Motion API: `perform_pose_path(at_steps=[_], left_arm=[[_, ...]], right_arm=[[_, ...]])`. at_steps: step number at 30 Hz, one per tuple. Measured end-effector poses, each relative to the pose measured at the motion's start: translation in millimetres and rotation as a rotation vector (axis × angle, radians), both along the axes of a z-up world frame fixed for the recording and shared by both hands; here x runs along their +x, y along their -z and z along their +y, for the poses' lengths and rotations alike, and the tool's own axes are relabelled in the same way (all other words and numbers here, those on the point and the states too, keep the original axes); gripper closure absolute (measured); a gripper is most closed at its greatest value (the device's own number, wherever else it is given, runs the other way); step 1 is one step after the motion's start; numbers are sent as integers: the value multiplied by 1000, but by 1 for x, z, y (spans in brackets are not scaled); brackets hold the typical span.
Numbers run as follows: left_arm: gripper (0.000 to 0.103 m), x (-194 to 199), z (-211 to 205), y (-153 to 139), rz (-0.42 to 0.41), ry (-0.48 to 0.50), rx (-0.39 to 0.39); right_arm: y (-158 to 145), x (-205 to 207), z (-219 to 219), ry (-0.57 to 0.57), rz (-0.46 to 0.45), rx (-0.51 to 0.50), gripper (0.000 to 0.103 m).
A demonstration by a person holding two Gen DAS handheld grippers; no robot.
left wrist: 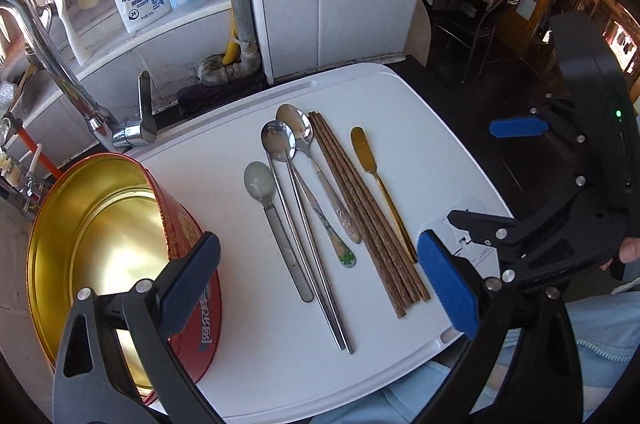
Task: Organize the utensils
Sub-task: 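Move both tools down toward the utensils on the cutting board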
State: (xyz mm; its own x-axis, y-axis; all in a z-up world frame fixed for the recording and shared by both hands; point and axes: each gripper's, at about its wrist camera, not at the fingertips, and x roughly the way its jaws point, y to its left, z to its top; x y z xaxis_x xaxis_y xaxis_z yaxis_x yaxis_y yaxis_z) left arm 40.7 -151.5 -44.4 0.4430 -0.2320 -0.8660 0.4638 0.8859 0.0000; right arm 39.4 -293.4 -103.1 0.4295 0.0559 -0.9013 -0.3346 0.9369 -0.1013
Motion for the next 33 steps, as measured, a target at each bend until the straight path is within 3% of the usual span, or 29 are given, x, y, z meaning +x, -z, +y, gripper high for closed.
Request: perform_pose_path(at_steps=[7,12,19,26,33], left_arm=[[7,14,-3,34,39,-51,-43],[7,28,4,44,25,-9,-38],[7,48,6,53,-11,66,-118],[7,56,24,58,-31,6,-103],[7,56,46,67,-69,-10,5]], right_arm=[[13,1,2,-27,18,6,3],[13,3,9,37,23,18,3],[17,5,18,119,56,44,3],[21,8,26,148,62,46,3],[29,23,26,186,72,48,3]])
